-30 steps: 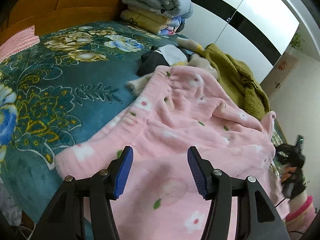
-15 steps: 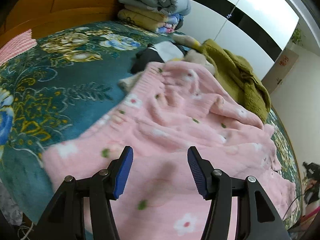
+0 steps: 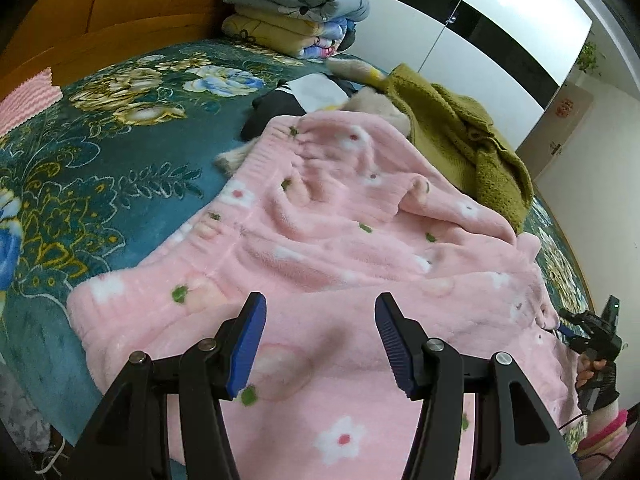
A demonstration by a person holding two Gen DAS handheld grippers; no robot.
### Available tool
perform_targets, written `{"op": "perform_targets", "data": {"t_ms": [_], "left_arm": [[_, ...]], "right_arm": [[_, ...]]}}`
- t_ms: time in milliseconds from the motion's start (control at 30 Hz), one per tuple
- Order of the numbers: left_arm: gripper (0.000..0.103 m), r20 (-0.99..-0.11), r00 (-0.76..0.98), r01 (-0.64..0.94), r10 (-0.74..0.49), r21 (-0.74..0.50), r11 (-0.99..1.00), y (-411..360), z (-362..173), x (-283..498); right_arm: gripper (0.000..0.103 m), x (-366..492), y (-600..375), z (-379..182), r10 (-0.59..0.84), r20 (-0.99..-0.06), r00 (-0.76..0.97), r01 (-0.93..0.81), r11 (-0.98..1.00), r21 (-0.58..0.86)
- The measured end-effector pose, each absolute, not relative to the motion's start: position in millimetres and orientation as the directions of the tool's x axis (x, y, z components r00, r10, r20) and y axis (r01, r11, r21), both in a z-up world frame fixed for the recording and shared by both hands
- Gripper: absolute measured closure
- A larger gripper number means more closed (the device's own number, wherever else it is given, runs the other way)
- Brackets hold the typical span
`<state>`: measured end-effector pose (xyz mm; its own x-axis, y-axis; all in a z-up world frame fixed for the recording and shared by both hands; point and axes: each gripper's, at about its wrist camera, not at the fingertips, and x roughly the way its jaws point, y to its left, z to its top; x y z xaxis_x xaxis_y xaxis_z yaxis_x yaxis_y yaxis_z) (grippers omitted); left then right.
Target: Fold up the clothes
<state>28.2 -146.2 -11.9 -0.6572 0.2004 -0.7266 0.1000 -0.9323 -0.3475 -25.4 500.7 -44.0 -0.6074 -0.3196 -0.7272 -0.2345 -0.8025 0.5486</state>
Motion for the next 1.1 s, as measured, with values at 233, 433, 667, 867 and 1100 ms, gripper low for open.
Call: {"op": "perform_targets", "data": {"t_ms": [233,433,667,867,1100], "left_arm": [[0.045,-0.735,-0.647,0.092,0.203,-0.339,-0.936,-139.1,-12.6,24.3],[0.045,-0.738,-0.650,0.094,0.181,-0.314,-0.945,-138.5,-8.8,24.5],[0.045,-0.749,-0.640,0.117,0.171,-0.315,-0.942,-143.3,-14.7,20.4],[0.045,-0.757,-0.627,0.106,0.182,-0.314,-0.944,-135.5,-16.1,14.6],[0.045,-0.747,-0.635,0.125,0.195,-0.348,-0.929,-153.9,0.7,-3.6]], "right_arm": [[0.085,-38.0,467.8,-56.2,-0.363,-0.720,-0.591,-0.219,-0.787,0.577],[0.090,-27.3,495.7,6.3,-0.242,-0.639,-0.730,-0.206,-0.813,0.544],[0.090,31.4,613.2,75.2,0.150,-0.574,-0.805,-0.449,-0.788,0.422],[0.090,66.9,691.5,-4.0,0.230,-0.746,-0.626,-0.677,-0.635,0.373],[0.085,69.6,699.7,-29.0,0.194,-0.766,-0.613,-0.669,-0.643,0.373]]}}
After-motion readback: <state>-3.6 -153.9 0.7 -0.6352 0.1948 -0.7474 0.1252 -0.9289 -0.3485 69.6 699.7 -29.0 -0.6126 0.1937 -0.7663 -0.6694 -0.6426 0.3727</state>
